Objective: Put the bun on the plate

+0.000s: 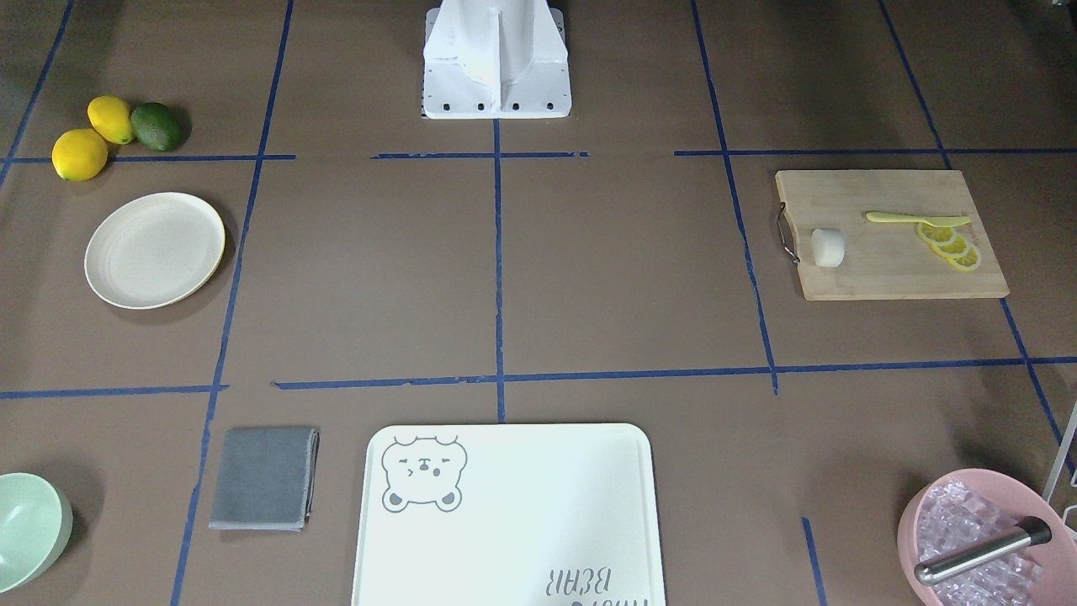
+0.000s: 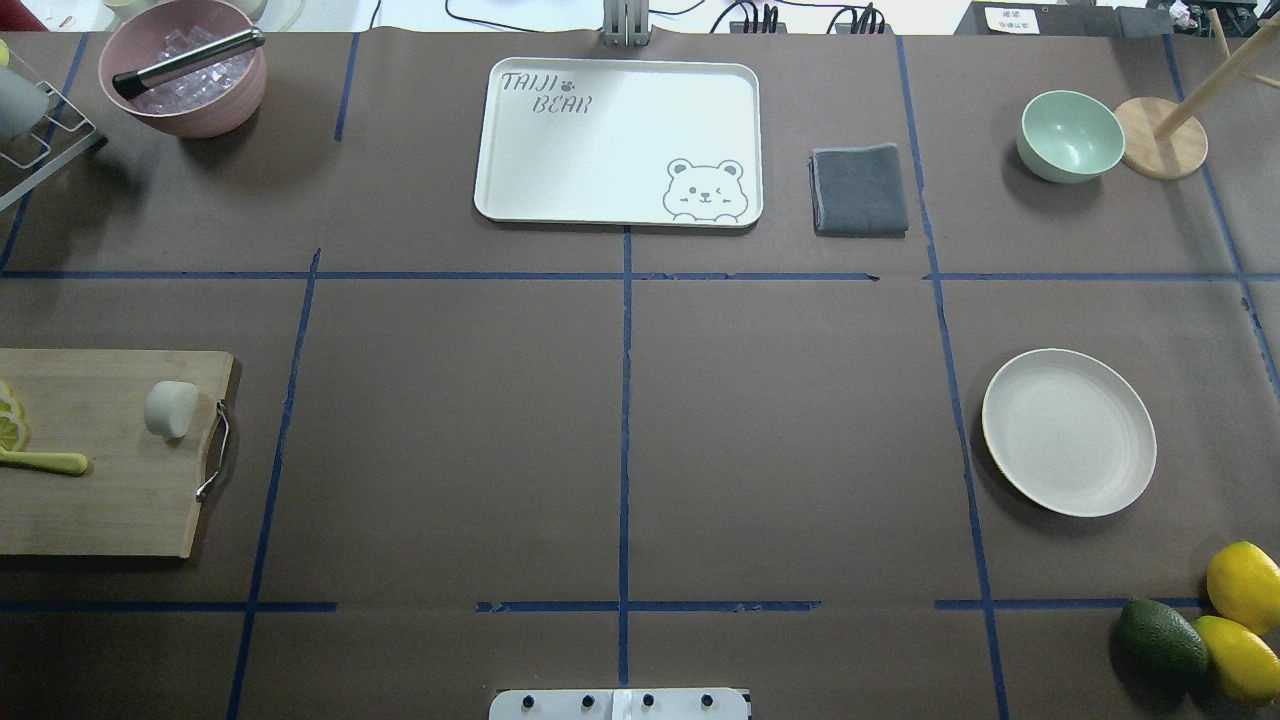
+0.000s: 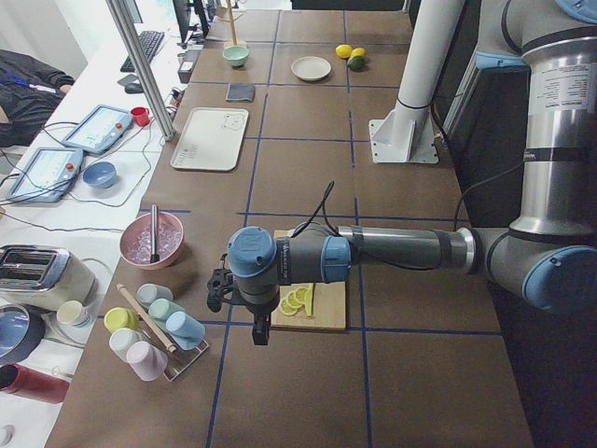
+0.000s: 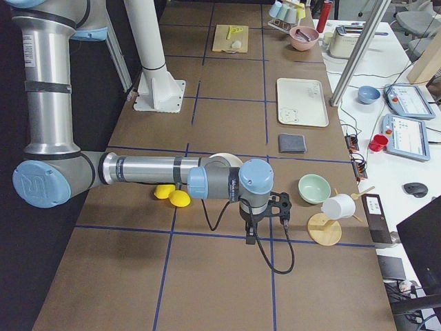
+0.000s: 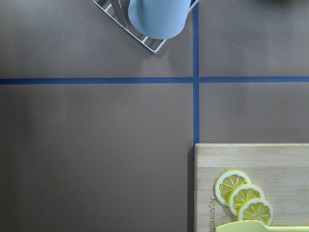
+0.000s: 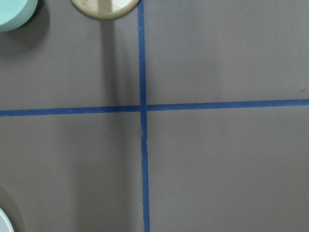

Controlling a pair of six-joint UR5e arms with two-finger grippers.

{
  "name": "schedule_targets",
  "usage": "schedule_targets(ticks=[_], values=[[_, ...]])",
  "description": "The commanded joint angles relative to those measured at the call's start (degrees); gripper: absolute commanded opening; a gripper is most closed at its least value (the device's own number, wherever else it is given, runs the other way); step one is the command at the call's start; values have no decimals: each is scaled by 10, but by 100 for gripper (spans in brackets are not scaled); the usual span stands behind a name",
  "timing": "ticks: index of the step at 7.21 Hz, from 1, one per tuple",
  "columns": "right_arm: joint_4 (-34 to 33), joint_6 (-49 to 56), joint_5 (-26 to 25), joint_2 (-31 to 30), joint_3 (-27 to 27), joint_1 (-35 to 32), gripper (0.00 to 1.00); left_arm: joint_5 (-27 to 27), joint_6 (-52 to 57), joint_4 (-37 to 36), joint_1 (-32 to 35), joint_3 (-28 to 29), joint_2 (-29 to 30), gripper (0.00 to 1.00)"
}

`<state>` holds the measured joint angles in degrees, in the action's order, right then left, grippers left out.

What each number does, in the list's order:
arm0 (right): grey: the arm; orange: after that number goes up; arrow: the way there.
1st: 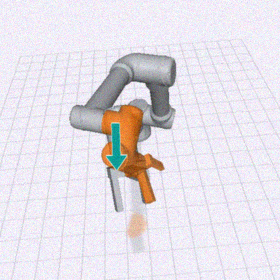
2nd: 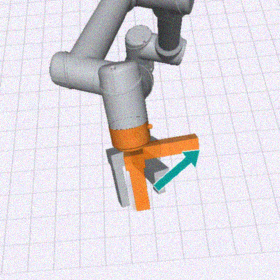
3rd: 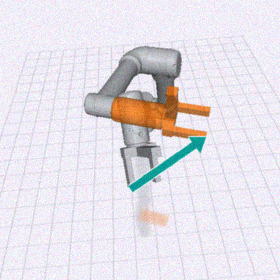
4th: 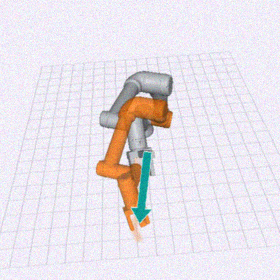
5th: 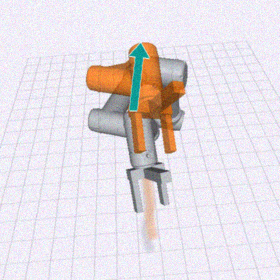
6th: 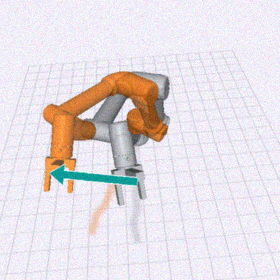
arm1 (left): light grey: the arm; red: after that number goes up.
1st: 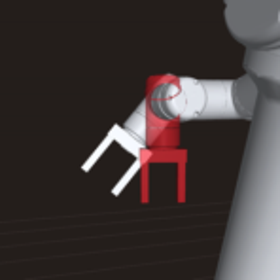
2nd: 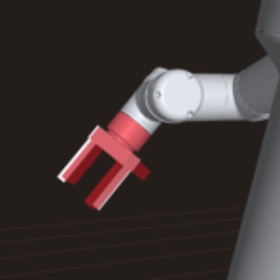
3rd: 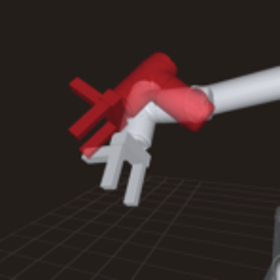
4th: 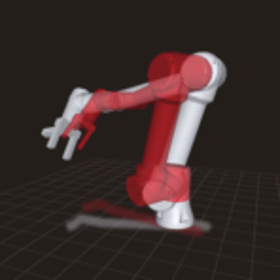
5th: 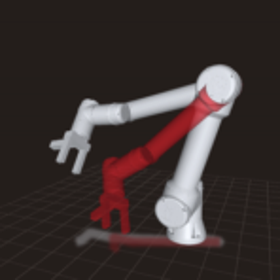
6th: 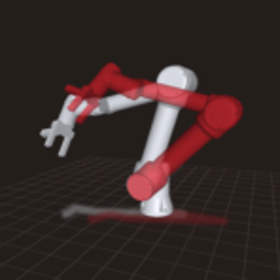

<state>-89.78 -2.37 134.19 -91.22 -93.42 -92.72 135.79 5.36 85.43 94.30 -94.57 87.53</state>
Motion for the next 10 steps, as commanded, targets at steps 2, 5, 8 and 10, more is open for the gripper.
schedule_targets(ticks=[2, 5, 8, 10], values=[[0, -4, -7, 3, 0, 0, 100, 0, 1, 0, 0, 1, 0, 100], [0, -6, -4, 3, 2, 1, 100, 0, 1, 0, 0, -1, 1, 100], [2, -38, 5, 5, -13, 22, 100, 0, 1, 0, 0, -1, 1, 100], [3, -128, 5, 1, -60, 68, 100, 0, 1, 0, 0, -1, 1, 100]])
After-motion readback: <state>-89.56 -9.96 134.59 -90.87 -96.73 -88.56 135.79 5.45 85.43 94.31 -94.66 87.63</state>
